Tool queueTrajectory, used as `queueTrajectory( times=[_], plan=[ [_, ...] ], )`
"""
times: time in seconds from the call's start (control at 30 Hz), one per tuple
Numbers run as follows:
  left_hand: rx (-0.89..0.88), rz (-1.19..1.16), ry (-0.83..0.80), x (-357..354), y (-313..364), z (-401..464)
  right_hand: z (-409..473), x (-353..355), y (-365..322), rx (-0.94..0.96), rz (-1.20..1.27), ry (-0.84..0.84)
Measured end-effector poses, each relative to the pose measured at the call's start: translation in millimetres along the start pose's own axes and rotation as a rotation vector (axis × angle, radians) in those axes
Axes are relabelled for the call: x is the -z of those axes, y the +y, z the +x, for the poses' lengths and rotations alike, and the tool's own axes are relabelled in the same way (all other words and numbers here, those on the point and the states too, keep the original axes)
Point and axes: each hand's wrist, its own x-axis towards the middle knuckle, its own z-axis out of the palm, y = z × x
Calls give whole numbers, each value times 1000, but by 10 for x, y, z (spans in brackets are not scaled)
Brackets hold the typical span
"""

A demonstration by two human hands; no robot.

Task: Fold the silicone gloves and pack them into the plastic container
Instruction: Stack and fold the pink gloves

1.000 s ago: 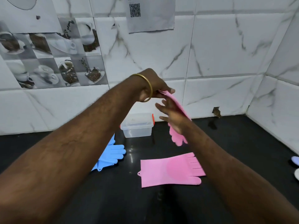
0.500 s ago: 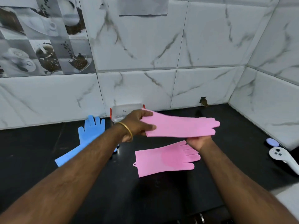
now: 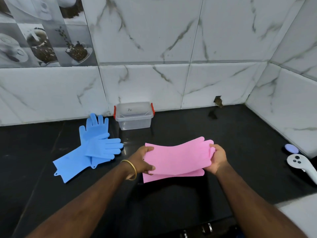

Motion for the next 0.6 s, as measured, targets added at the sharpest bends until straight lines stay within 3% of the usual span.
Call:
queueTrajectory(
  times=[0.2,0.6],
  plan=[
    [21,49,29,-74,-279,116,128,-78,-10,9,-28,64],
    [73,79,50,-85,-509,265,247,-9,34,-24,-21,17]
  ],
)
